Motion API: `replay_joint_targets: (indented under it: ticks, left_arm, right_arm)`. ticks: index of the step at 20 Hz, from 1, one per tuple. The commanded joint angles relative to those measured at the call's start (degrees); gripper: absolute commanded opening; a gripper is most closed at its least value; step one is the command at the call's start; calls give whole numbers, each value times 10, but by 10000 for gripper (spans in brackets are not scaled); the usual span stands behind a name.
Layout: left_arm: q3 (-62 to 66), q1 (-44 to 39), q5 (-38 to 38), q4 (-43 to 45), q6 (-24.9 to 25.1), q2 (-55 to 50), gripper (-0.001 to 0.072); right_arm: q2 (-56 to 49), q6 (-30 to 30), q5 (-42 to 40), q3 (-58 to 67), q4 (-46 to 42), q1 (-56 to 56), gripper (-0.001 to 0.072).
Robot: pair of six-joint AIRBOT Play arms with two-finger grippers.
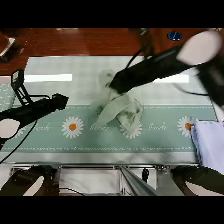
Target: Fold the shirts.
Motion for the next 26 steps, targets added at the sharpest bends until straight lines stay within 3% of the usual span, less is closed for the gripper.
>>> replay_joint_targets:
  ticks: [1,2,3,4,5,9,12,14,17,20,25,26]
  left_arm:
    - [0,-3,-24,0,2,-3,507]
    - [0,-3,-42,0,2,-5,507]
    - [0,-3,-61,0,2,-8,507]
    - [0,-3,-76,-1,2,-10,507]
    - [0,-3,-92,-6,2,-14,507]
    - [0,-3,-165,-24,2,-14,507]
    - [0,-3,-222,-52,20,-14,507]
    - [-3,-3,-202,-132,76,-16,507]
    - [-2,-3,-115,-267,141,-56,507]
    - [-2,-17,-106,-379,242,-145,507]
    - [24,-32,-94,-391,281,-301,504]
    - [35,-32,-104,-391,300,-320,450]
  right_arm:
    - [-107,10,-38,-31,37,56,18]
    - [-133,11,-38,-31,54,57,25]
    - [-153,13,-39,-31,73,55,145]
    - [-163,12,-39,-30,89,48,343]
    - [-162,12,-36,-30,91,35,414]
    - [-89,4,47,-9,59,-110,414]
    - [13,9,82,-29,-46,-271,414]
    - [79,11,73,-92,-83,-380,413]
    - [163,14,35,-256,-70,-508,407]
    - [204,0,23,-402,-65,-538,407]
    - [207,-2,-25,-522,-35,-472,408]
    - [203,0,-28,-527,-35,-450,407]
